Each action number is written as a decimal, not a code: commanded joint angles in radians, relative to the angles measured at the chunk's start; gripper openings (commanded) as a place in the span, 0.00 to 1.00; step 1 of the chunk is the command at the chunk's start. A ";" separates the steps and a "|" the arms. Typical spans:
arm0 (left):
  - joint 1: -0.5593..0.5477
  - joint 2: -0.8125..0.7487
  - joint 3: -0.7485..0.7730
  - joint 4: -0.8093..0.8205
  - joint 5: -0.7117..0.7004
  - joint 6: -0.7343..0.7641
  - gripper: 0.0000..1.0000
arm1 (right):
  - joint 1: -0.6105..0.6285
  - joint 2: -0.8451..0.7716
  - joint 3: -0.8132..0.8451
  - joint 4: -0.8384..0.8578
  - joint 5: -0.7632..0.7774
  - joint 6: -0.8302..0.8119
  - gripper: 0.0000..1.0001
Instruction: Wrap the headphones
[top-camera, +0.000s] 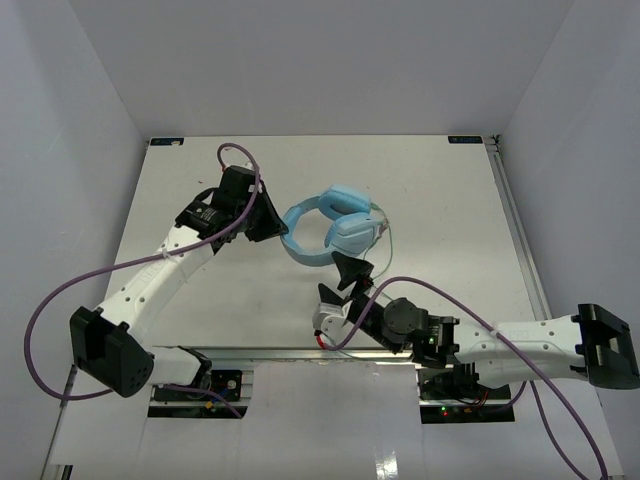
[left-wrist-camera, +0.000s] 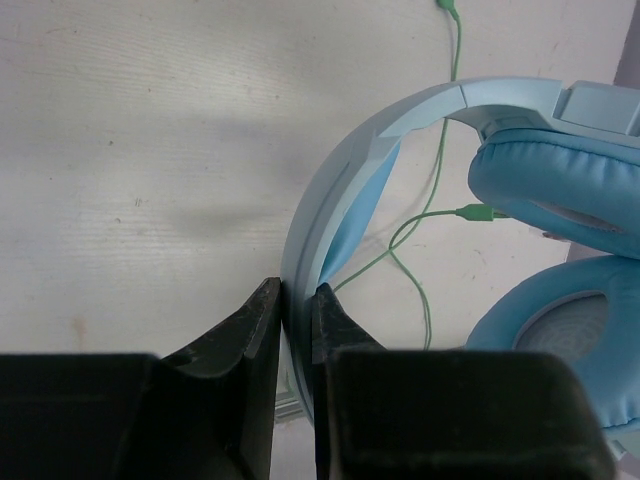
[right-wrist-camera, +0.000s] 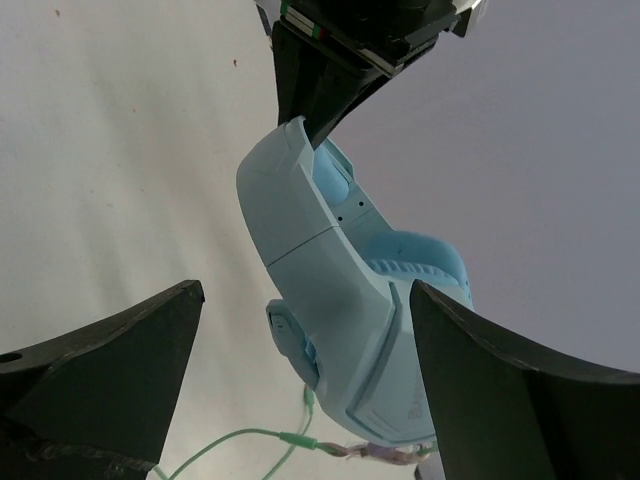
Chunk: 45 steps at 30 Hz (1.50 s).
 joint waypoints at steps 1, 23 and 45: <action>0.001 -0.084 0.002 0.074 0.082 -0.066 0.00 | 0.011 0.072 0.067 0.108 0.012 -0.146 0.91; 0.001 -0.132 -0.062 0.083 0.041 0.015 0.00 | -0.015 0.297 0.273 -0.198 0.000 -0.176 0.84; 0.001 -0.148 -0.043 0.099 0.112 0.153 0.57 | -0.144 0.265 0.410 -0.317 -0.142 0.020 0.08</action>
